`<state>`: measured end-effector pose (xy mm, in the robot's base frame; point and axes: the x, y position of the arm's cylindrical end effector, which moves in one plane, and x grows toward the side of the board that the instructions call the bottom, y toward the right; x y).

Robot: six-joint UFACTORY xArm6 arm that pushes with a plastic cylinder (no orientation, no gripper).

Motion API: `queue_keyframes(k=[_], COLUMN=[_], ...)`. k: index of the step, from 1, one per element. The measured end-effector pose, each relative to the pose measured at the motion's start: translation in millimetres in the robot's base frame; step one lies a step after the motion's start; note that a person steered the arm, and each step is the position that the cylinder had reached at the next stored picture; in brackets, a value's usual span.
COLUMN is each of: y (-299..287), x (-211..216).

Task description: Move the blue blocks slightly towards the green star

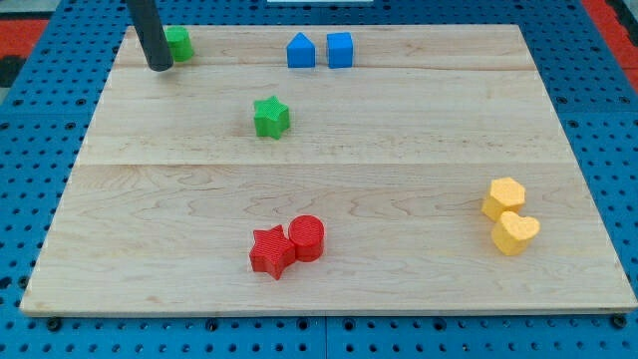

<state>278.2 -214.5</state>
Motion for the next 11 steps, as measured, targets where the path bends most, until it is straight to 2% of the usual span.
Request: queue_keyframes(k=[2,4,6,7,8,9,10,11], y=[41.0,90.8,123.0,181.4,231.2,239.8,220.5,226.6], x=[35.5,37.7,-45.6,-53.8,-13.6,11.6,-20.2,-56.6])
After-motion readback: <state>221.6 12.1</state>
